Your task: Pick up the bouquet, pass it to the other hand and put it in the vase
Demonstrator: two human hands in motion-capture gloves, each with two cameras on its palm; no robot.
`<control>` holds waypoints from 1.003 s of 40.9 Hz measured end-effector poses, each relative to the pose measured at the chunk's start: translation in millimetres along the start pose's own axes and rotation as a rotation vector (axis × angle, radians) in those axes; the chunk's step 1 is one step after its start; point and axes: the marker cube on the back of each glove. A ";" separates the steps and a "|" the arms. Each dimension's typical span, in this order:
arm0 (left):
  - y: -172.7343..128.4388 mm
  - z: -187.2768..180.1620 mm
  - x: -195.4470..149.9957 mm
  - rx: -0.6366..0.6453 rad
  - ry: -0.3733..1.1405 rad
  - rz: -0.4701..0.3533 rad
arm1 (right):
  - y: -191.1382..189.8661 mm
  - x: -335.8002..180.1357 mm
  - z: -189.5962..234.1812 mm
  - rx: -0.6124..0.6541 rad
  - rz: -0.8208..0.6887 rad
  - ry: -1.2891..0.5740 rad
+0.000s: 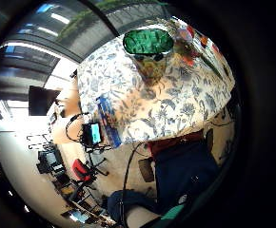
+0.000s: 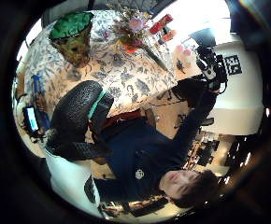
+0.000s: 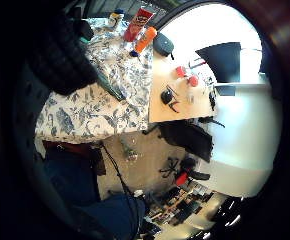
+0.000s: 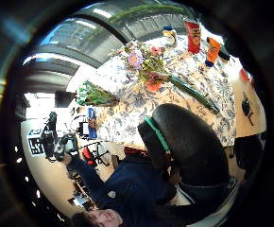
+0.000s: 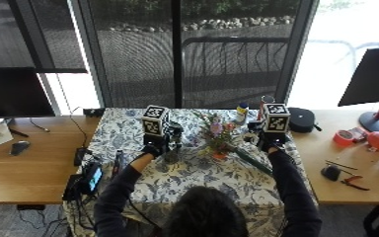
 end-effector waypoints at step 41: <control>14.8 2.0 22.3 0.140 0.020 0.075 | -90.8 77.3 155.1 -0.204 0.299 -0.164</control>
